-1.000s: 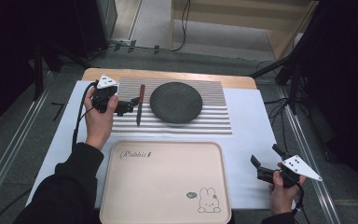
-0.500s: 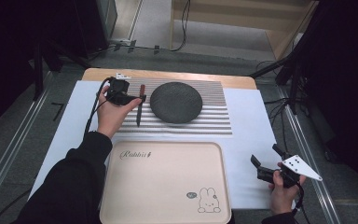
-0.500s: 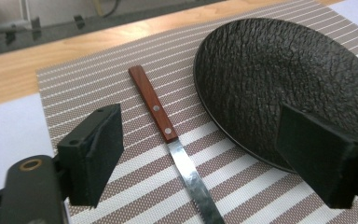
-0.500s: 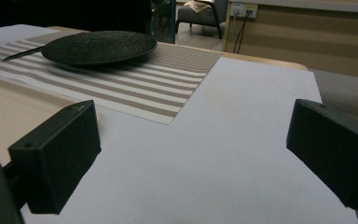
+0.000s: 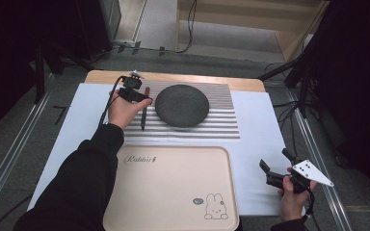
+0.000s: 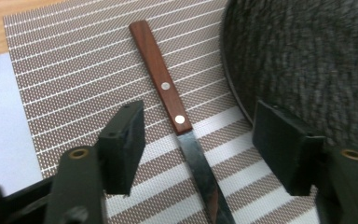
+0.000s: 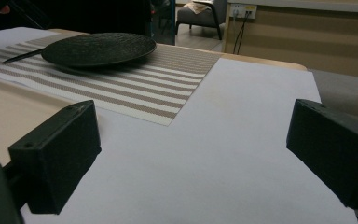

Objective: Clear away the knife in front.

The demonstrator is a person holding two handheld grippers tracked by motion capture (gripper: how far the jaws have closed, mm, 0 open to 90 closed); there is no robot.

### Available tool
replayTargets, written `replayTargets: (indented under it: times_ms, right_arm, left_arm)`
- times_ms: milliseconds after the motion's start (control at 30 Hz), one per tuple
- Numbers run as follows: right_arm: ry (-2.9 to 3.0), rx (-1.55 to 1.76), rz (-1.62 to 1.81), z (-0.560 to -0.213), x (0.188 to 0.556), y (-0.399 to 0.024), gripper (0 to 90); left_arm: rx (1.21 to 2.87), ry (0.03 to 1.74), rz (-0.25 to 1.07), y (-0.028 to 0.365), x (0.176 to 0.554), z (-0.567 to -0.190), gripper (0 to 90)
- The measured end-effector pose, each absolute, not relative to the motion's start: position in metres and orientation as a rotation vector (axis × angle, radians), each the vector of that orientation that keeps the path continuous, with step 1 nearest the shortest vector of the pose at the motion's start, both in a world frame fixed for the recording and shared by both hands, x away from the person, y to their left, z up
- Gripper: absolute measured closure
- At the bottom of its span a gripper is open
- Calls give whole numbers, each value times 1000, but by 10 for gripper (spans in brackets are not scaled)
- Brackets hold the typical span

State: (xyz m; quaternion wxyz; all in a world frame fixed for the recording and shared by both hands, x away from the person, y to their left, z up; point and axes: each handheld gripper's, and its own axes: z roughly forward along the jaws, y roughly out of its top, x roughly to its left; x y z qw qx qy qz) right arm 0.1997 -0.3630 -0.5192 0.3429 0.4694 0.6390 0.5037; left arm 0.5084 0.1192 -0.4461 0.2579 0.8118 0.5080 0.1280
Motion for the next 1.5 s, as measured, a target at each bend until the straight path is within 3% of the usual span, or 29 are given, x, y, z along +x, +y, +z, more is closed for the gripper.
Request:
replayTargets:
  times_ms: [233,600,867,1500]
  right_arm:
    - [1662,1219,1310,-519,200,-363,12]
    - [1655,1217,1317,-519,200,-364,12]
    - [1653,1224,1317,-519,201,-364,12]
    - [1650,1231,1316,-520,201,-364,13]
  left_arm:
    - [2240,1438,341,115,524,-453,484]
    - [2285,1527,306,103,535,-469,614]
    - [2317,1541,367,100,535,-475,760]
    - [2300,1525,325,114,532,-467,767]
